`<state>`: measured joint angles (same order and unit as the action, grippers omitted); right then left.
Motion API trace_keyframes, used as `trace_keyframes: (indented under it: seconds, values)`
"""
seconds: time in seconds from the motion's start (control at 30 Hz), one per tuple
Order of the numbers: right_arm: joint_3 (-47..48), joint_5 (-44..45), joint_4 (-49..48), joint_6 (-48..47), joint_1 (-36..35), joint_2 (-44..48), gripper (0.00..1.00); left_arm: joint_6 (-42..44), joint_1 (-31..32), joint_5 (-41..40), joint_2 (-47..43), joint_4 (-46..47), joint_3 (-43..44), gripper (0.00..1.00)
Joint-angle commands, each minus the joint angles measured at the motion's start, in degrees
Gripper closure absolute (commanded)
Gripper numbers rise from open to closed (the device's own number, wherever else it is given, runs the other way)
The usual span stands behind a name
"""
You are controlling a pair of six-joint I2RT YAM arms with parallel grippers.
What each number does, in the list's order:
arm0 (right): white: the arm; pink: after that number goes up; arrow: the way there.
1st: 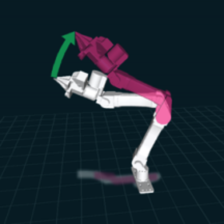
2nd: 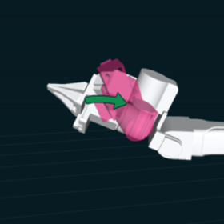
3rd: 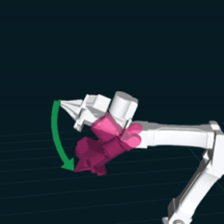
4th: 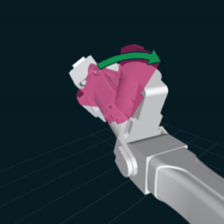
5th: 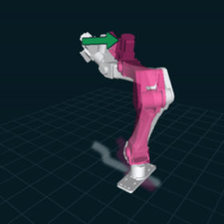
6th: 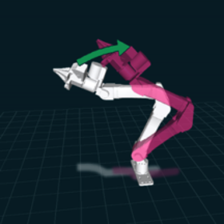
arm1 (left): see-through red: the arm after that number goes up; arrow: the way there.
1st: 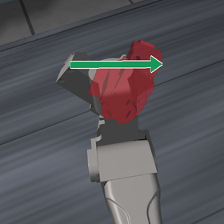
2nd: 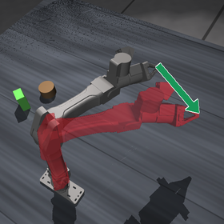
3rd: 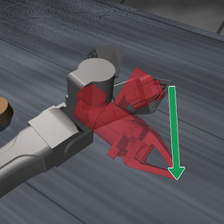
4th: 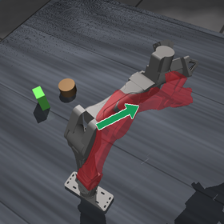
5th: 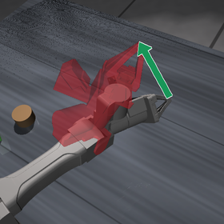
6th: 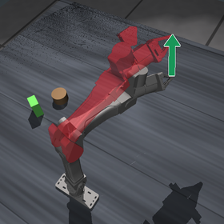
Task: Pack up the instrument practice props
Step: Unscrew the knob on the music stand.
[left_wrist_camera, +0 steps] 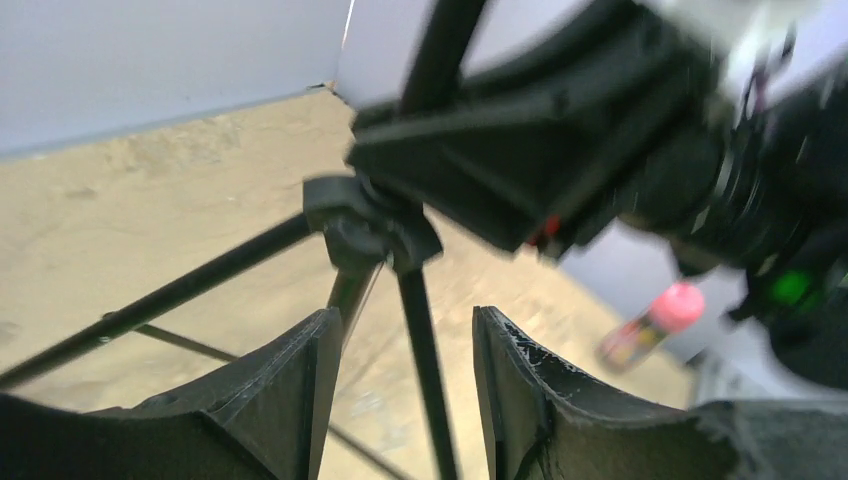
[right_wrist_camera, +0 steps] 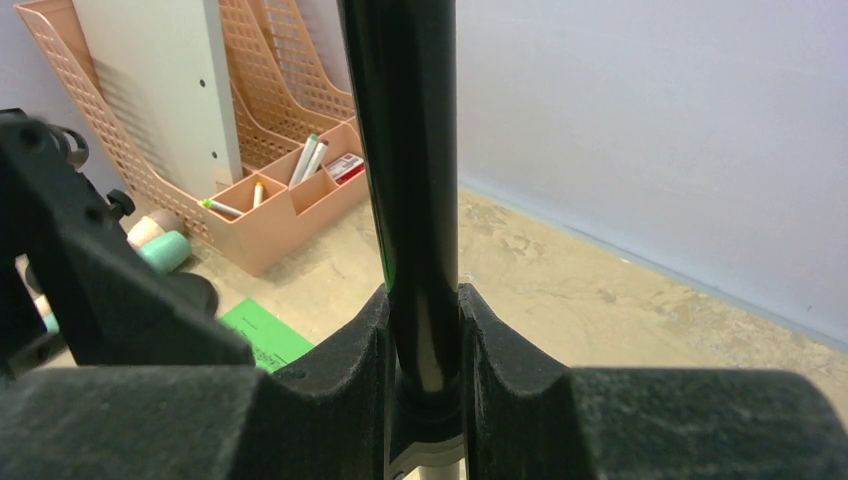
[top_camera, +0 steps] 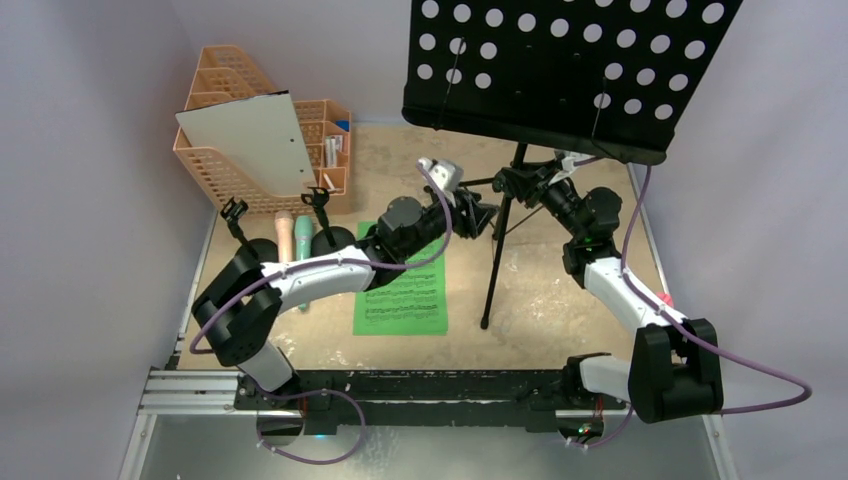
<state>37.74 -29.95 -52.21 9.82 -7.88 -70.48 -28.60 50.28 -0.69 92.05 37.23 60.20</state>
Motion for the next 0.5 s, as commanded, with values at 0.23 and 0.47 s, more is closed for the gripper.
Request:
trace_keyframes:
  seconds: [0.23, 0.47]
  values:
    - [2.8, 0.89, 4.31, 0.24, -0.29, 0.16, 1.0, 57.22, 1.66, 9.65, 2.64, 17.76, -6.97, 0.47]
    - [2.98, 0.51, 4.58, 0.17, -0.38, 0.09, 1.0, 71.54, 1.6, 10.29, 5.21, 12.95, -1.57, 0.47]
